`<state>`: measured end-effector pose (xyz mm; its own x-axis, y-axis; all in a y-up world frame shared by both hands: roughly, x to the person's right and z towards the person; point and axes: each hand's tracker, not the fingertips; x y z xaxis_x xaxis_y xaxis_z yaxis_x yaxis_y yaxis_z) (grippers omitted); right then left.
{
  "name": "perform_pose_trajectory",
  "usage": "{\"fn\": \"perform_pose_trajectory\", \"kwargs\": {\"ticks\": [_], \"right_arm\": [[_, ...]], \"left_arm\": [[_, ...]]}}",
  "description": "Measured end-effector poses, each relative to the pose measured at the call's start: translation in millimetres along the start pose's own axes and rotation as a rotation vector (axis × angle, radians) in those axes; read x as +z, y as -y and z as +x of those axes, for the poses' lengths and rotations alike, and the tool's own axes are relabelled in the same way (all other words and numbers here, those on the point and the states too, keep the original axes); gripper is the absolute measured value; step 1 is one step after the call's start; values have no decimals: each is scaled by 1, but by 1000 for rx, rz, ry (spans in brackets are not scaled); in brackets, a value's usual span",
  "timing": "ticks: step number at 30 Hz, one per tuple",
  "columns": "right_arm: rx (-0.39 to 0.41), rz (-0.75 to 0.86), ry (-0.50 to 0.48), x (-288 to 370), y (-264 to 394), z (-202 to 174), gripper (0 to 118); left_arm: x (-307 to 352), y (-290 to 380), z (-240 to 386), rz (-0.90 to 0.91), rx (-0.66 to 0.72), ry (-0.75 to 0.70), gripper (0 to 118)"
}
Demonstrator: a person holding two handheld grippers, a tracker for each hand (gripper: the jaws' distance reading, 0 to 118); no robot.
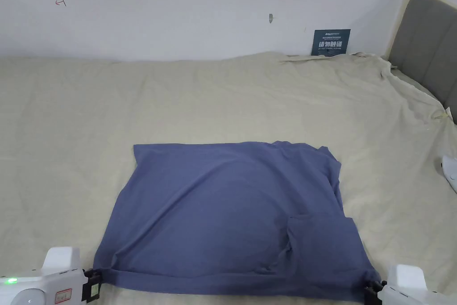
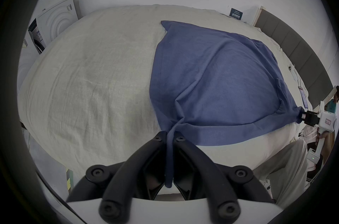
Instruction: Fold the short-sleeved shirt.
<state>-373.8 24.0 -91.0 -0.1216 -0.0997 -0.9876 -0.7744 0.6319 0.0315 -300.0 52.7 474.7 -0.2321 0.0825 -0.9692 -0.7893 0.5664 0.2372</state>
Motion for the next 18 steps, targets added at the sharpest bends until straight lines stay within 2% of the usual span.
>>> {"fn": "perform_pose_trajectory", "kwargs": {"ticks": [3,10,18], "right_arm": [[-16,28,-10,17,-1,4,2],[19,145,-39,49,-41,1,2],[56,171,-33,15,-110,-12,2]], "left_arm": [[0,-1,-5,11,23,12,3],[4,-31,-12,57,94,55,3],[-22,-96,-2,82,57,32,3]]}}
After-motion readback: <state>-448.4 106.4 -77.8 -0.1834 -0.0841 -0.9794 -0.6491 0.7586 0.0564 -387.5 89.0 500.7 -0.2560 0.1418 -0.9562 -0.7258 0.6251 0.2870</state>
